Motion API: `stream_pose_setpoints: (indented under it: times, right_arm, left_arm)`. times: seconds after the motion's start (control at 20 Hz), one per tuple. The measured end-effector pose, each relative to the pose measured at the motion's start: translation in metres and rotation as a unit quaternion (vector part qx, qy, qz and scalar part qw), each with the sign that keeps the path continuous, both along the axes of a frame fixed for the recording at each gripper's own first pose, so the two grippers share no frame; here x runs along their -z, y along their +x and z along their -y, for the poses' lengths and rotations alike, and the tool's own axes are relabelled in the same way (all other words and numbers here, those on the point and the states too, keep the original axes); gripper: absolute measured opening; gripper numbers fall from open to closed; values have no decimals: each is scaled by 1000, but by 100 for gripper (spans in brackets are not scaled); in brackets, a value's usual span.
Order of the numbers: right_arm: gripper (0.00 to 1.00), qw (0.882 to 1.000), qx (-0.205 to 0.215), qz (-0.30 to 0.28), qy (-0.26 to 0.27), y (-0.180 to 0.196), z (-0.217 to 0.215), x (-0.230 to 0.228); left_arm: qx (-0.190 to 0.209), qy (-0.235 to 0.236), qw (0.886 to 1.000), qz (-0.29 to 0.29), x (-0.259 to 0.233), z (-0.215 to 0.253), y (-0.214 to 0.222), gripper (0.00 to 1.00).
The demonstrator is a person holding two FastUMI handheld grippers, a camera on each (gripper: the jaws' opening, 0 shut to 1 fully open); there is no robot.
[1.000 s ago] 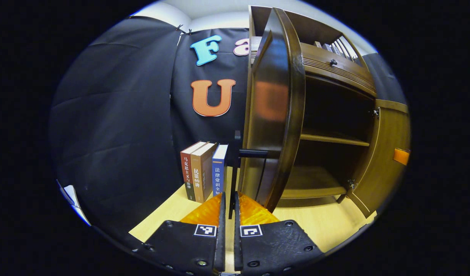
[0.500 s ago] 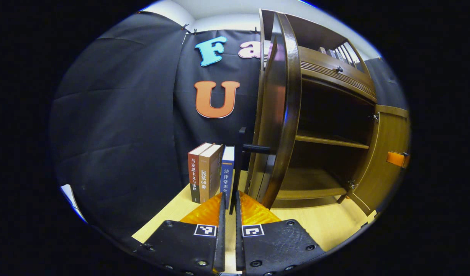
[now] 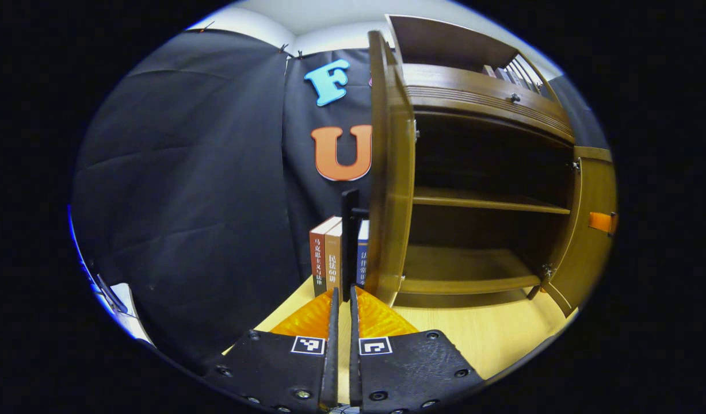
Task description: Open the right door of the double-door shoe cabinet with the right hand, and open the left door with the left hand.
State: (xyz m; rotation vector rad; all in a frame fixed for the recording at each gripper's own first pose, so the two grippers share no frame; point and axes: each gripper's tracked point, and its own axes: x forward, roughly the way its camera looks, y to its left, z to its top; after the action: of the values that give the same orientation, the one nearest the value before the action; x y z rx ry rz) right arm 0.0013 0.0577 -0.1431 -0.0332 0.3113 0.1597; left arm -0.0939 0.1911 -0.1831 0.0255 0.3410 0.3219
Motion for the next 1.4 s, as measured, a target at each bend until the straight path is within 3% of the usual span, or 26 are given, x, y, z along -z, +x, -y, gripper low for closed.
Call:
stream_pose_setpoints:
  times: [0.3,0.35,0.4,0.5,0.65,0.7,0.95,1.0,1.3,1.35,1.4]
  right_arm:
    - [61,1000,4,16,0,3,12,-21]
    - [62,1000,4,23,1,2,14,-28]
    - [63,1000,5,30,1,2,16,-36]
    - [72,999,0,44,1,0,18,-52]
    - [76,997,-3,71,-1,-2,23,-81]
    - [80,997,-3,82,-2,-3,25,-91]
    - [91,994,-10,110,-16,-8,34,-116]
    - [92,993,-11,115,-17,-10,35,-120]
    - [95,992,-8,120,-22,-14,48,-121]
    - [95,992,-7,123,-22,-16,50,-124]
    - [95,992,-7,127,-20,-16,51,-127]
  left_arm:
    - [52,32,997,37,-43,69,27,7]
    - [62,31,997,43,-52,82,33,19]
    - [75,28,996,50,-59,94,40,13]
    - [97,27,993,58,-74,118,52,17]
    - [126,28,988,81,-101,152,65,36]
    - [133,23,987,89,-108,163,69,48]
    - [169,-16,980,108,-128,209,81,88]
    - [170,-20,979,110,-134,213,83,100]
    - [188,-30,976,101,-142,238,84,100]
    - [187,-26,977,103,-144,238,83,96]
    - [186,-24,976,106,-146,238,83,100]
